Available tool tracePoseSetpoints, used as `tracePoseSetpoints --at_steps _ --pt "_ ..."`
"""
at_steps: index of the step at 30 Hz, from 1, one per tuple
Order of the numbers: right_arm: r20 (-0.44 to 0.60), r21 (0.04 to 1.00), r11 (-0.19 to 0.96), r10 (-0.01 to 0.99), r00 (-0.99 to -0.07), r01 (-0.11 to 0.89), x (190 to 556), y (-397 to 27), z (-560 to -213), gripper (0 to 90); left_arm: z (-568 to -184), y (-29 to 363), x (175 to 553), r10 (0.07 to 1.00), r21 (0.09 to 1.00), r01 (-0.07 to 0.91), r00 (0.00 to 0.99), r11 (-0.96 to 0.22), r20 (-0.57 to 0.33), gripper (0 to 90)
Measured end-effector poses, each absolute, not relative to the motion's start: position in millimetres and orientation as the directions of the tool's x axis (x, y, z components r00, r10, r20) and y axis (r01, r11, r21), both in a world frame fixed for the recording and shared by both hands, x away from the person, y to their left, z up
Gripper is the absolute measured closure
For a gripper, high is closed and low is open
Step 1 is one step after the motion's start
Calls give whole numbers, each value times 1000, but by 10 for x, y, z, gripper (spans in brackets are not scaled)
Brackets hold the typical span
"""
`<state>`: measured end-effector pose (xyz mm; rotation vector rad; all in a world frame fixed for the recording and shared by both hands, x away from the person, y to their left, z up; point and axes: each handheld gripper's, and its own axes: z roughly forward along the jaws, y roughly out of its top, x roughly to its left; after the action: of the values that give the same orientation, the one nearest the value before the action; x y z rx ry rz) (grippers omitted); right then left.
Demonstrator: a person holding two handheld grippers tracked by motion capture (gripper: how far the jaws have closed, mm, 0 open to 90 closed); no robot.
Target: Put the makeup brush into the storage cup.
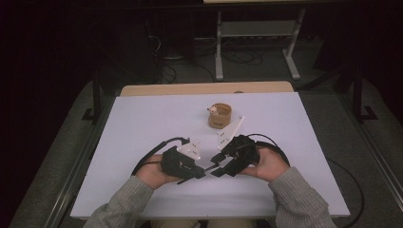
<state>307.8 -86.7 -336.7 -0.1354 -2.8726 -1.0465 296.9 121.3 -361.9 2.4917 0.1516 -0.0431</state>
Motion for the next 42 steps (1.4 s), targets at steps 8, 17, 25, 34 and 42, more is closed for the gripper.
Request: tracePoseSetpoints --at_steps 8,17,25,34,42 --pt "126 704 680 164 -978 205 3076 -1240 -3439 403 -3606 1236 3025 119 628 146 989 -764 -85 836" --pt "141 705 650 262 -955 282 3036 -1497 -3580 370 -3549 1267 3153 163 677 194 980 -710 -110 836" --pt "151 724 592 363 -919 353 2991 -1782 -3725 336 -3445 1214 3264 167 701 197 979 -686 -112 836" --pt "165 733 540 449 -878 414 2958 -1977 -3938 304 -3318 1143 3370 180 719 199 978 -665 -104 835" --pt "154 726 520 514 -844 450 2941 -2087 -4041 277 -3218 1056 3529 193 735 210 975 -645 -109 836"
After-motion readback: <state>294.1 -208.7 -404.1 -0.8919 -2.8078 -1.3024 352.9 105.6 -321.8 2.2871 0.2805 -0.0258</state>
